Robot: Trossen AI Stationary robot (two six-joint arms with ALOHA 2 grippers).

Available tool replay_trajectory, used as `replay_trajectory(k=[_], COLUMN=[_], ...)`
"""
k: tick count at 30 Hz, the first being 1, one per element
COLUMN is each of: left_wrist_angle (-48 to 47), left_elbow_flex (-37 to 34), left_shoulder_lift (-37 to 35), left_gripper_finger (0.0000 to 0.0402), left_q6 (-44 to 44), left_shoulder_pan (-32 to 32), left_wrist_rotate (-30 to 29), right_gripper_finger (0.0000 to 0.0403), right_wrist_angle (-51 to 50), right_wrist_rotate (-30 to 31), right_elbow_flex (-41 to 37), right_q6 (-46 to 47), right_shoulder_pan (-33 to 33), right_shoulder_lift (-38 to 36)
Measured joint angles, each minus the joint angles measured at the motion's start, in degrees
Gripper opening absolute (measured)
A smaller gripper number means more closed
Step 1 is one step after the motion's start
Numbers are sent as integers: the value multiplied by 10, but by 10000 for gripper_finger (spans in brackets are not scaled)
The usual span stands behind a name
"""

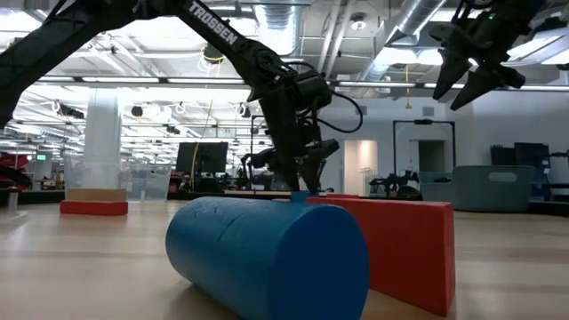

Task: Sort & place blocks by color
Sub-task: Put the top blue block into the yellow bin

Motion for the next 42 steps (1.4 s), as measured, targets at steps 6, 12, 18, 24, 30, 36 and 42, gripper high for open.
replay_trajectory(k=[6, 12, 18, 24, 30, 36, 42], left_wrist_angle=[-4, -4, -5, -18, -21, -22, -17], left_elbow_flex=[0, 2, 1, 12, 36, 37, 35], left_shoulder_lift=[-1, -5, -5, -4, -3, -3, 0], left_gripper_finger=[114, 46, 11, 60, 167, 230, 237], left_q6=[21, 32, 29, 25, 51, 92, 146], left_shoulder_pan=[2, 3, 3, 0, -2, -1, -11], left_wrist_rotate=[6, 32, 34, 47, 53, 77, 78], right_gripper_finger=[244, 244, 244, 244, 244, 244, 244], right_wrist_angle=[2, 6, 3, 3, 3, 3, 3], right_wrist_rotate=[0, 2, 25, 33, 33, 33, 33], right_elbow_flex=[0, 1, 1, 1, 1, 1, 1], right_q6=[26, 56, 81, 84, 84, 83, 83], right_shoulder_pan=[24, 52, 71, 76, 74, 74, 74], right_shoulder_lift=[-4, -18, -38, -45, -43, -44, -44])
